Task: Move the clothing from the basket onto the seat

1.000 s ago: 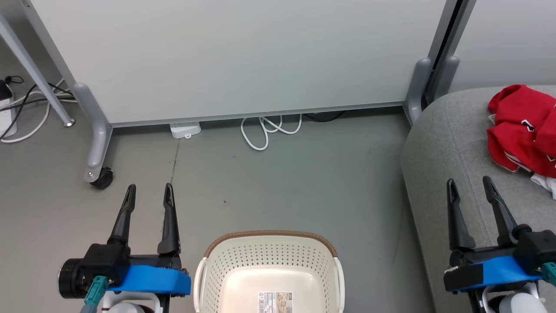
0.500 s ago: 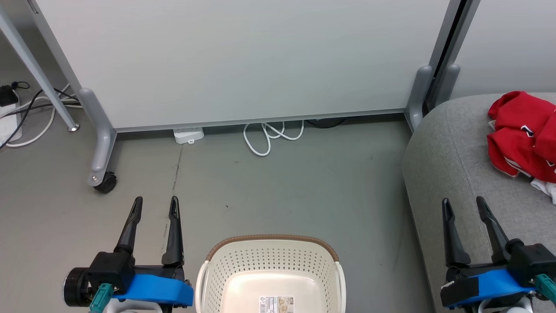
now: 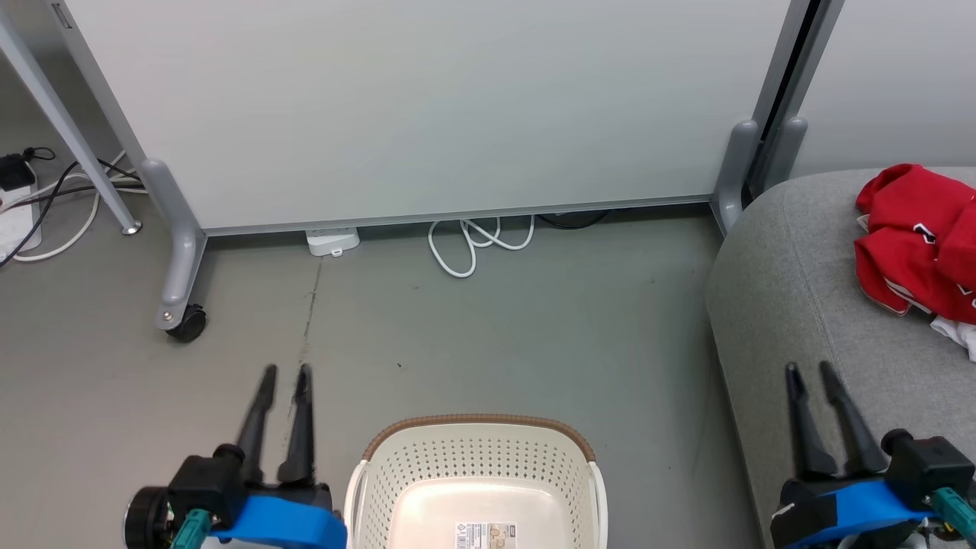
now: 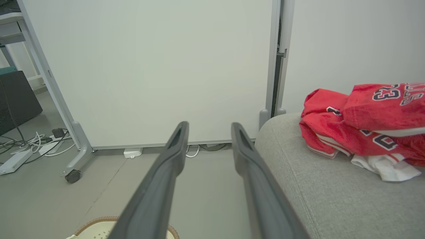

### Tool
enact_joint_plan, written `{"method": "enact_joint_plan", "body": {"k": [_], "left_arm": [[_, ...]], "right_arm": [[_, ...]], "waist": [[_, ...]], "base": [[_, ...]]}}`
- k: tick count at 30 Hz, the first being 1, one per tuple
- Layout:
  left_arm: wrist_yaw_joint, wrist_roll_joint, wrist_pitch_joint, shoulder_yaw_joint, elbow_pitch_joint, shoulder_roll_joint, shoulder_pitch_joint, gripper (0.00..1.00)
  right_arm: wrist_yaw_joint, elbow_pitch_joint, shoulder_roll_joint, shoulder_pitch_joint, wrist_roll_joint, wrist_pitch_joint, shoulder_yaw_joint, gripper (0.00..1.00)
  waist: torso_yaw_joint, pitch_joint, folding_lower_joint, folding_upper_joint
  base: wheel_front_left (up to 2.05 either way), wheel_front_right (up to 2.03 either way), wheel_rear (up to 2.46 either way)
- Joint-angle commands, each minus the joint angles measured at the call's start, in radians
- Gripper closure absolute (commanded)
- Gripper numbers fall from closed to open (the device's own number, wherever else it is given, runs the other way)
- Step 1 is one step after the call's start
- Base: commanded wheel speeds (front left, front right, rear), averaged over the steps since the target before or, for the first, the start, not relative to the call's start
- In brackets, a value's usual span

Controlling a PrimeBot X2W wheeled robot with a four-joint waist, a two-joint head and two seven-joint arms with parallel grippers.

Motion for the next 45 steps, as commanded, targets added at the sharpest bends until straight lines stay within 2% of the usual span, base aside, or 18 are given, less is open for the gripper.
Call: {"method": "enact_joint_plan", "body": {"k": [1,4,22,45], "left_arm": [[0.0,-0.004,0.002,0.0,0.011,0.0,0.008,1.0],[0.0,-0.009,0.005,-0.001,0.03,0.0,0.022,1.0],[-0.008,-0.354,0.092,0.043,0.031,0.0,-0.006,1.0],[-0.017,-0.701,0.18,0.088,0.032,0.0,-0.034,1.0]], "right_arm": [[0.0,0.012,0.001,0.001,0.003,0.004,-0.001,1.0],[0.0,0.032,0.002,0.007,0.005,0.006,-0.001,1.0],[0.0,0.031,0.001,-0.014,0.356,0.094,-0.005,1.0],[0.0,0.029,0.001,-0.036,0.711,0.181,-0.009,1.0]], "waist": [[0.0,0.0,0.0,-0.0001],[0.0,0.0,0.0,-0.0001],[-0.011,-0.003,0.0,-0.0001],[-0.024,-0.005,0.0,-0.0001]], "base": [[0.0,0.0,0.0],[0.0,0.0,0.0],[0.0,0.0,0.0],[0.0,0.0,0.0]]}}
